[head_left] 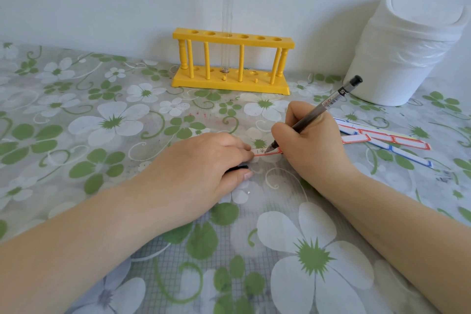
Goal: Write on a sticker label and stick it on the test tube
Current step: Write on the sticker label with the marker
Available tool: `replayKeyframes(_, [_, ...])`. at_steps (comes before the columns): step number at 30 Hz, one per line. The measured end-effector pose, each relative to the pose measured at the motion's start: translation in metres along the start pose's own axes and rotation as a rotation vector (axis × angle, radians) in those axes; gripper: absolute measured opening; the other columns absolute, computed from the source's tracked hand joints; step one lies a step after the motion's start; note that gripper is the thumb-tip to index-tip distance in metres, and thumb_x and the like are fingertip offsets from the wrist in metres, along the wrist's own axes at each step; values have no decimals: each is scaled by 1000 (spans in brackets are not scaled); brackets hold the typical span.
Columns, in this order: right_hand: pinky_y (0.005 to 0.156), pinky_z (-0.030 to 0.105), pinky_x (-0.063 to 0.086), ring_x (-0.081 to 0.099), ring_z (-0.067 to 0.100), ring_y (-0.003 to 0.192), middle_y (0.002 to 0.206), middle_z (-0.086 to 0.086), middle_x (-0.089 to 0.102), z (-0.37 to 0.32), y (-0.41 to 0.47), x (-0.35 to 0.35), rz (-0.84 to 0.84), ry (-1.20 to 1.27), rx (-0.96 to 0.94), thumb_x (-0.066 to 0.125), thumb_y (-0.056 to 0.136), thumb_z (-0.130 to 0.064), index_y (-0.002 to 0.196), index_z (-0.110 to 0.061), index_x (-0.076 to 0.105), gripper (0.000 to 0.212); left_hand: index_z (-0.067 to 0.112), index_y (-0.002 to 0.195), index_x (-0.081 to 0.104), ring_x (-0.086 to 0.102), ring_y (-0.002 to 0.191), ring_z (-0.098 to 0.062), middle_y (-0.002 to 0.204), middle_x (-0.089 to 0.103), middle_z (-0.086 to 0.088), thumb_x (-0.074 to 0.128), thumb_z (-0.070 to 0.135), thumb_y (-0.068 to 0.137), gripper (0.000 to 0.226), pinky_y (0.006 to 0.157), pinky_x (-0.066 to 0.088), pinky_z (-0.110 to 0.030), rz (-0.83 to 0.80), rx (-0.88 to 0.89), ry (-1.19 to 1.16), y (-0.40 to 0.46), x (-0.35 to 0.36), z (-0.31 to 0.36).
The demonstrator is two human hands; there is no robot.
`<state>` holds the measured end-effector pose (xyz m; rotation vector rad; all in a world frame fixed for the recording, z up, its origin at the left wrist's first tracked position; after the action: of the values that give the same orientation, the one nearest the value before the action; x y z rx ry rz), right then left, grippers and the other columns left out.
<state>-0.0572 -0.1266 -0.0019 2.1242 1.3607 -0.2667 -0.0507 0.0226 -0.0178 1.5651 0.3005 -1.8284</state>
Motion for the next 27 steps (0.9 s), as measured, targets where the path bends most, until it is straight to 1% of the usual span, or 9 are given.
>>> replayKeyframes(6, [41,22,25,31,12,46,50,11,36,2,0,0,-7,19,45,52,71,-4,55,-9,37,22,32,122,59,50,114,-1,127,56,19,24,53,83,56,86,38,-17,-1,9,-2,0,-1,0])
replayKeyframes(9, [36,16,28,36,8,36,41,5,40,6,1,-6,68,112,95,52,71,-3,53,-11,37,25,32,122,58,48,113,2,127,54,20,26,54,84,54,86,38,-14,10,5,-24,0,-1,-1])
replayKeyframes(13, [33,13,28,38,4,30,40,5,46,10,1,-8,88,205,163,52,73,-4,56,-10,40,22,36,124,56,42,116,5,129,51,24,23,56,82,57,86,29,-5,31,-4,-69,-1,0,-4])
replayKeyframes(17, [41,21,34,41,9,35,33,-2,51,14,2,-9,98,251,218,58,76,-13,55,-14,42,26,37,127,53,34,122,10,137,44,24,24,58,81,57,91,22,1,86,-28,-132,-1,-5,-8])
replayKeyframes(19, [43,23,37,43,9,37,35,-2,54,12,2,-10,101,270,217,62,77,-17,57,-15,47,25,36,124,56,37,121,8,136,46,21,26,58,82,55,91,24,0,112,-35,-143,0,-7,-8])
replayKeyframes(21, [42,20,40,47,7,38,40,-3,57,7,0,-11,83,307,192,67,78,-20,63,-11,53,21,35,121,59,43,114,5,128,52,18,29,56,83,52,88,31,-3,150,-47,-160,0,-10,-8])
replayKeyframes(23, [44,17,43,52,7,43,45,-3,61,1,-1,-10,42,379,163,70,77,-20,71,-7,59,18,37,119,60,48,103,5,111,57,19,31,55,83,49,81,39,-8,195,-78,-183,-1,-14,-11])
replayKeyframes(25, [47,19,45,55,9,48,52,-2,66,-4,-3,-7,-10,456,161,70,77,-19,72,-9,63,13,38,121,58,50,92,6,96,55,23,34,54,84,46,75,39,-9,231,-111,-183,0,-17,-13])
replayKeyframes(27, [52,23,46,58,15,54,59,4,70,-7,-4,-5,-49,537,191,65,80,-18,72,-10,67,12,34,129,51,49,87,2,90,49,23,40,47,89,43,72,38,-11,250,-141,-179,0,-19,-14])
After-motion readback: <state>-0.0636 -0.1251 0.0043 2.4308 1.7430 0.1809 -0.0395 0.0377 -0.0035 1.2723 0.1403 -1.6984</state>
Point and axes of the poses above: each hand's wrist, its own y-axis towards the middle knuckle, its own x-axis out of the palm, z = x × y, the point moved 6 cm from there along y, towards the middle knuckle
